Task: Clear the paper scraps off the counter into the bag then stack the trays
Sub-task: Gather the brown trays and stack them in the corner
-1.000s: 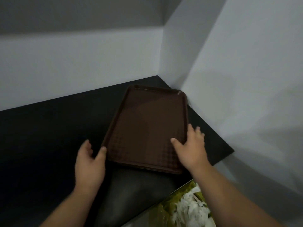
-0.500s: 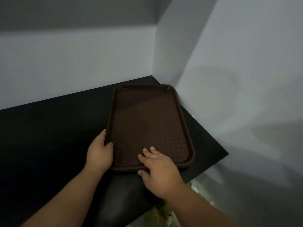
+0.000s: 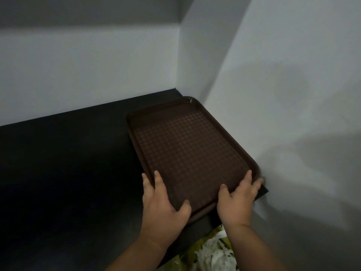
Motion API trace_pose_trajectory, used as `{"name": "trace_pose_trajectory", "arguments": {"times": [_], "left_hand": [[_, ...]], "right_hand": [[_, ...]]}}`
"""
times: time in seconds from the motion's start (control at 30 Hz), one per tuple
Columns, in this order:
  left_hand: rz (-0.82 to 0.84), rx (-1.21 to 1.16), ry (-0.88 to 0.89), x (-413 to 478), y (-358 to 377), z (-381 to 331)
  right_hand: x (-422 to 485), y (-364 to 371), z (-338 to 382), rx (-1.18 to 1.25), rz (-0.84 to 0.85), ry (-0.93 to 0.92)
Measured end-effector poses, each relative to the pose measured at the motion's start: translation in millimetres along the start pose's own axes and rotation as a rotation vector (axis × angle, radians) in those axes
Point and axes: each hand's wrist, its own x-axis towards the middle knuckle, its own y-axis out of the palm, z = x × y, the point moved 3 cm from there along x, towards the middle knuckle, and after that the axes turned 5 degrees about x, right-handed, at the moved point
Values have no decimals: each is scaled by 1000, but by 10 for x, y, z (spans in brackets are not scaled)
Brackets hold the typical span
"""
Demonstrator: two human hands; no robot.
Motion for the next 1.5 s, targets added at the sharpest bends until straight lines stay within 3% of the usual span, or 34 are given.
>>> {"name": "trace_pose_trajectory", "arguments": {"times": [0.07, 0.2, 0.5, 1.03, 1.3, 1.4, 1.5], "left_hand": [[31, 146, 7, 61, -43, 50], [-57, 350, 42, 388, -182, 66], [-93, 306, 4, 1411, -499, 142], [-119, 151, 95, 1435, -474, 294], [-142, 82, 105, 1356, -522, 201], [-183, -57, 68, 1099, -607, 260], [-98, 62, 75, 471, -659, 432]], "right_hand": [[58, 39, -6, 59, 27, 96], [242, 249, 107, 67, 43, 90], [816, 982, 609, -218, 35, 31], [825, 1030, 587, -297, -8, -8], [781, 944, 624, -192, 46, -10], [672, 790, 655, 6, 111, -20], [514, 462, 625, 223, 196, -58]]}}
